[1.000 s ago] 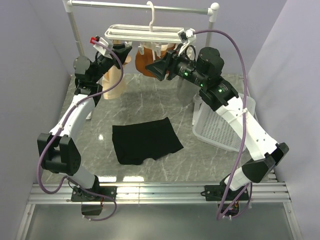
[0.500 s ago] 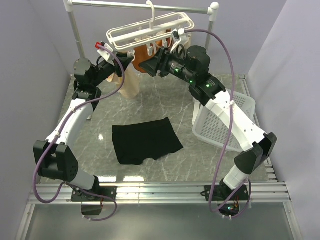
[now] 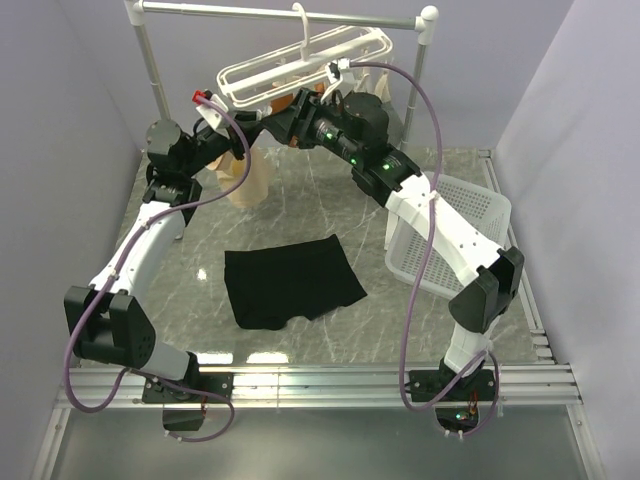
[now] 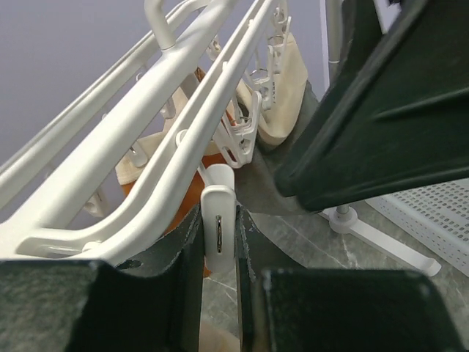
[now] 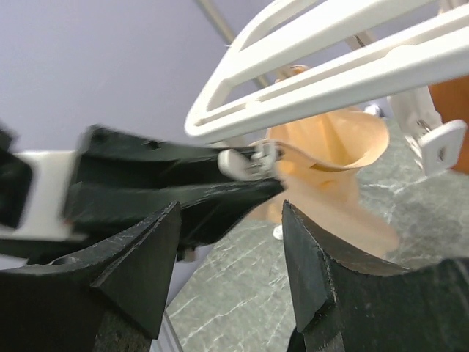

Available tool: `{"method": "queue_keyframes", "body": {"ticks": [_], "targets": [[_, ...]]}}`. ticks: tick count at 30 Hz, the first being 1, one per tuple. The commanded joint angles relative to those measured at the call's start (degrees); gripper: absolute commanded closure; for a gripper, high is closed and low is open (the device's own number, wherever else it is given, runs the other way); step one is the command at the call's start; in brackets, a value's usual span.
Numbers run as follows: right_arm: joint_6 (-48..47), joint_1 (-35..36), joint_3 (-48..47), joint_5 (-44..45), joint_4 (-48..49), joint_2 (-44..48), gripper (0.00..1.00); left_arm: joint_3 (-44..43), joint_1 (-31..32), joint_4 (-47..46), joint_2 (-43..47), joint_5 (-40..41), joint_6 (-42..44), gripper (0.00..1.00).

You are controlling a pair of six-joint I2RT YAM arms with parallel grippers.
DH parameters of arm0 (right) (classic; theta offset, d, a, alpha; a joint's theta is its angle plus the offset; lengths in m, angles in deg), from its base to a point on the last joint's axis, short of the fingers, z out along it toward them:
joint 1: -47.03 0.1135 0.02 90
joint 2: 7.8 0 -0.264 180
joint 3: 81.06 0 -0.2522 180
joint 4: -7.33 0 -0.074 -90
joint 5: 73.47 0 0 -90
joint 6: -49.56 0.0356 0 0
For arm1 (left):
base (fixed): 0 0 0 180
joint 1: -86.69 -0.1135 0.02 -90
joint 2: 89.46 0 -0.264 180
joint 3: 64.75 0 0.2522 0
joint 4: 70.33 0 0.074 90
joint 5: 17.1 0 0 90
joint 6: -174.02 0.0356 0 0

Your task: Clip the underwear to the hanger

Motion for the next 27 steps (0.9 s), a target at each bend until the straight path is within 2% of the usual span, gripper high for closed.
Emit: {"method": "queue_keyframes", "body": {"ticks": [1, 9, 20, 23, 26, 27], "targets": [[1.14, 0.83, -3.66, 3.59, 3.35, -1.0, 0.36, 0.49, 0.24, -1.17, 2.51, -4.24, 1.74, 1.0], [1.05, 1.1, -4.72, 5.62, 5.2, -3.21, 0.36, 0.67, 0.24, -1.18, 2.43, -6.18, 2.09, 1.0], [-1.58, 1.54, -5.16, 6.76, 6.52, -5.31, 0.43, -0.3, 0.24, 0.76, 1.9, -8.37, 3.05, 1.0], [-1.76, 1.62, -5.16, 5.97, 6.61, -5.58, 0.52, -0.3, 0.15, 2.86, 1.81, -8.99, 4.11, 1.0], [-2.11, 1.8, -5.25, 6.06, 6.43, -5.76, 0.68, -0.48, 0.24, 3.48, 1.81, -9.25, 4.29, 0.96], [-2.2, 1.8, -5.34, 5.97, 6.43, -5.93, 0.79, -0.56, 0.24, 3.75, 1.81, -8.91, 4.11, 0.94]]}}
